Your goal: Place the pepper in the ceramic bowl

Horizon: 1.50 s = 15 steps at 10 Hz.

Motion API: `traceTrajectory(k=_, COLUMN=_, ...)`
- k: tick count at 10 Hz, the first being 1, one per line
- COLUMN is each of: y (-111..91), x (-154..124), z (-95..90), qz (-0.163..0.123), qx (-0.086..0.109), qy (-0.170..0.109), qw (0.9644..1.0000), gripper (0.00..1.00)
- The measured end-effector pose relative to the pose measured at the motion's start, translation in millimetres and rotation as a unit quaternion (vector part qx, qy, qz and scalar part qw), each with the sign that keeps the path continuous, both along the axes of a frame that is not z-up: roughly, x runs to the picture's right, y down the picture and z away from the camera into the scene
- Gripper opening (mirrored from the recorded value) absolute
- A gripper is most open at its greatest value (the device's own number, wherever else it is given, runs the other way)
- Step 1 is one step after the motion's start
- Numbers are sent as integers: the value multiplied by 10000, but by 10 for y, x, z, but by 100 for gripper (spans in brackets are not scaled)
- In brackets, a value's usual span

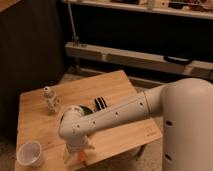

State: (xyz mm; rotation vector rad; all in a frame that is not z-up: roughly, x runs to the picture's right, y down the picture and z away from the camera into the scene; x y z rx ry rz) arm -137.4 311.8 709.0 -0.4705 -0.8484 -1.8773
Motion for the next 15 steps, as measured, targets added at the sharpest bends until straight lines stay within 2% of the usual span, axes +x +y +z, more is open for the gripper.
traceTrajectory(k=3, y=35, x=-58, z=65, qz=57, qx=-5, qy=58, qw=10000, gripper=78)
traceTrajectory(k=7, y=92, x=-130, z=103, qz=50, qx=-34, qy=38, qw=10000, gripper=37)
traceTrajectory(k=10, y=156, x=-150, z=126, qz=-1, qx=-49, qy=71, qw=10000, gripper=13)
traceTrajectory(k=12, y=132, x=-119, z=125, qz=23, qx=-25, qy=107, qw=9999, gripper=11)
traceTrajectory(k=14, y=-74, x=-40, z=23, qz=181, qx=28, qy=19, qw=9998, gripper=11)
traceTrajectory(k=15, y=-283, x=-12, z=-98, qz=318, qx=42, qy=-108, qw=9994, gripper=11)
